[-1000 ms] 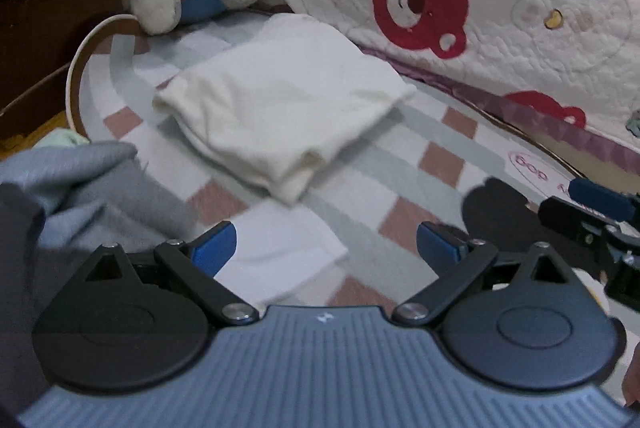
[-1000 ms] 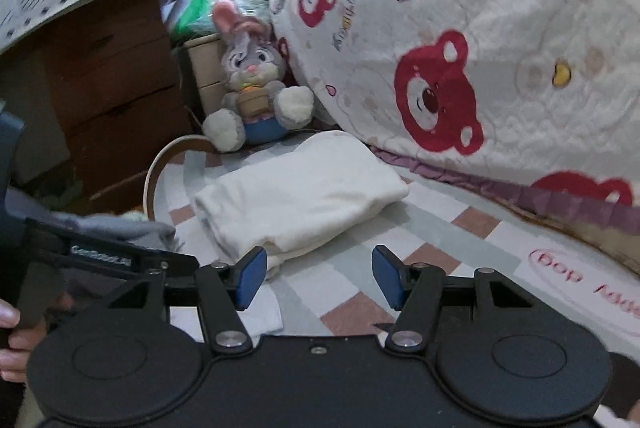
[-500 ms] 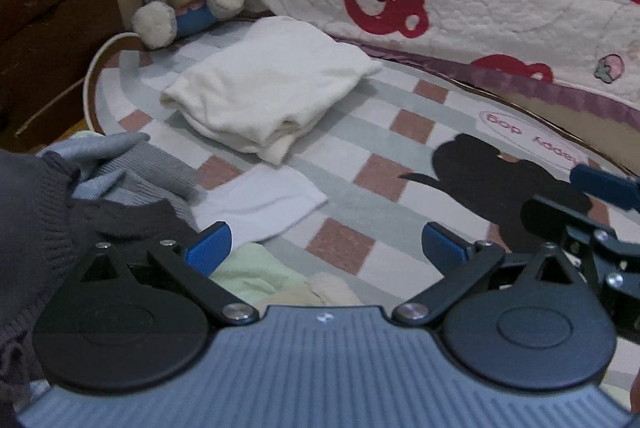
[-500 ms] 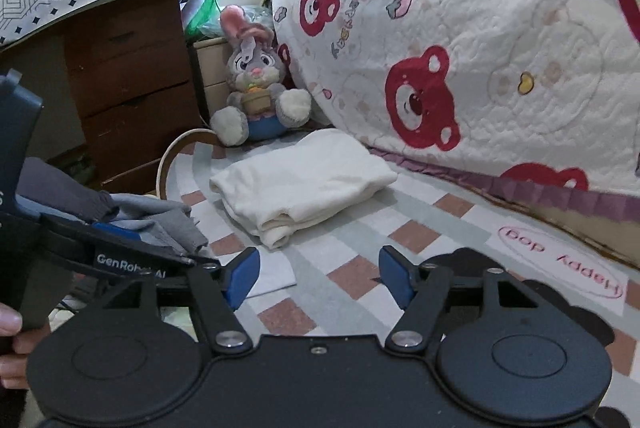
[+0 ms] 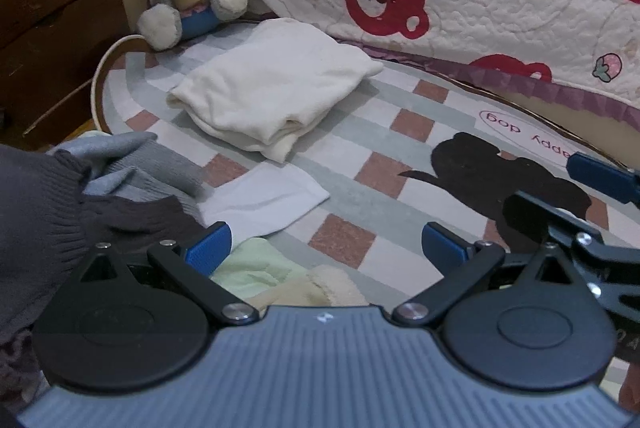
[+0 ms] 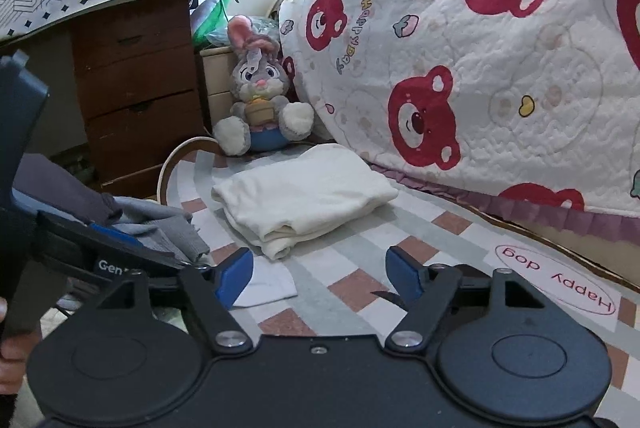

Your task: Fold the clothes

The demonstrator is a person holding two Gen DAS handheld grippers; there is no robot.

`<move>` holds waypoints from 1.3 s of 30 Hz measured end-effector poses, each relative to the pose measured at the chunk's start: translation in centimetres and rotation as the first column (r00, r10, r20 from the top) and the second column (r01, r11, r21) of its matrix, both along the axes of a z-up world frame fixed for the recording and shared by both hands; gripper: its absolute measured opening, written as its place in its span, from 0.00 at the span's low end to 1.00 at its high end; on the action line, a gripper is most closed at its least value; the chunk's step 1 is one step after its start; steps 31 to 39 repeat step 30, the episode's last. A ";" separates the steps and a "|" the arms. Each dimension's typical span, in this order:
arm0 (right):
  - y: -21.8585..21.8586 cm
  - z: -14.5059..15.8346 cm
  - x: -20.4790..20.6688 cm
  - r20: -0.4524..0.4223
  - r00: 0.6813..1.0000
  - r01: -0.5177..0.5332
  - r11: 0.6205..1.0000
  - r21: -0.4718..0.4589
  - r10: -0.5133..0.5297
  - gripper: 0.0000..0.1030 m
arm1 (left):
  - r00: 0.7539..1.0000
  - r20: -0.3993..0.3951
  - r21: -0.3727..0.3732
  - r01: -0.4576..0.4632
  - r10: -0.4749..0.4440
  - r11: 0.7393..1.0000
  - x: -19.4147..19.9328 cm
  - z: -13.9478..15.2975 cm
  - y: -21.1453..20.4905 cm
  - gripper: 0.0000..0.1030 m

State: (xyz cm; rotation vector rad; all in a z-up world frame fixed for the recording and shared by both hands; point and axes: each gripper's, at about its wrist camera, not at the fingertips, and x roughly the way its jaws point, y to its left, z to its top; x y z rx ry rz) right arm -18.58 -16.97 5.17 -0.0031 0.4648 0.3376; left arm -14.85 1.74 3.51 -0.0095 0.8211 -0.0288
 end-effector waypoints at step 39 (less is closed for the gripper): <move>1.1 -0.1 0.1 -0.019 1.000 -0.008 1.000 -0.021 0.008 0.76 | 1.000 -0.019 -0.002 -0.007 0.007 1.000 -0.2 -0.1 1.1 1.00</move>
